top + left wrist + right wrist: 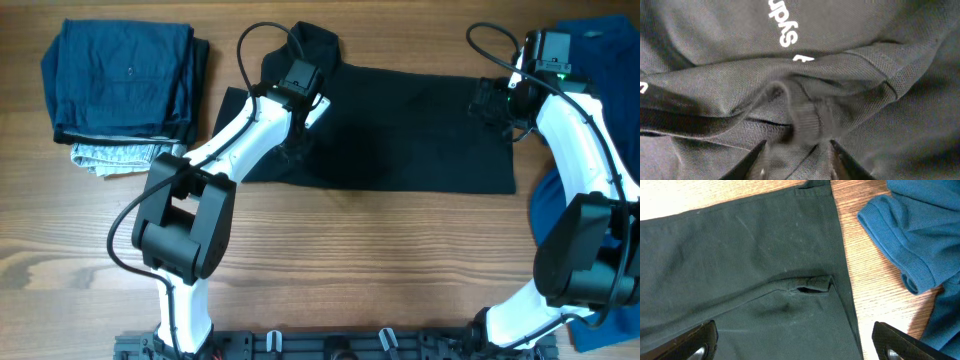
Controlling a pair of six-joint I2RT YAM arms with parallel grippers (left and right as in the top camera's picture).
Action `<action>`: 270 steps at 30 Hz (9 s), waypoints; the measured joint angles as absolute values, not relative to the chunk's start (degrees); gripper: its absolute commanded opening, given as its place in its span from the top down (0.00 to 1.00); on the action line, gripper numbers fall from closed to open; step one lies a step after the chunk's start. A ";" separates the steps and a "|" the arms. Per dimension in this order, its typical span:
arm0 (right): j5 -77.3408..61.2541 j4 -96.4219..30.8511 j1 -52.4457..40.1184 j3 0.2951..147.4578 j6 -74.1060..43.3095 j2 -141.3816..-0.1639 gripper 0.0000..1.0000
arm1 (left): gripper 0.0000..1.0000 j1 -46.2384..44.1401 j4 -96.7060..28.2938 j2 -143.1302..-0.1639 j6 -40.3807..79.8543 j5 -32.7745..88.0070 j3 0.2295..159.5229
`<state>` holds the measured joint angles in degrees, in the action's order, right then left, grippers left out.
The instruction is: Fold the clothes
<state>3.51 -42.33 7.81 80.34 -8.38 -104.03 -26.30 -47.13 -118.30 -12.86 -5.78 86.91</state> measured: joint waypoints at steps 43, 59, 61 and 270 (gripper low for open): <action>3.51 -42.33 7.81 80.34 -8.38 -104.03 0.01 | 0.51 -22.98 -48.29 -118.32 -19.46 -1.41 88.58; 3.51 -42.35 7.81 80.34 -8.38 -104.03 0.00 | 0.85 -21.32 -40.64 -121.45 -20.47 3.73 88.58; 3.51 -42.33 7.81 80.34 -8.38 -104.03 0.00 | 0.85 -21.32 -39.18 -121.45 -20.49 1.91 88.58; 3.53 -42.35 7.81 80.34 -8.38 -104.03 0.01 | 0.96 -16.05 -29.21 -116.60 13.93 8.93 88.97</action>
<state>3.53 -42.35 7.81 80.34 -8.38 -104.03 -16.05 -29.21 -116.60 13.93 8.93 88.97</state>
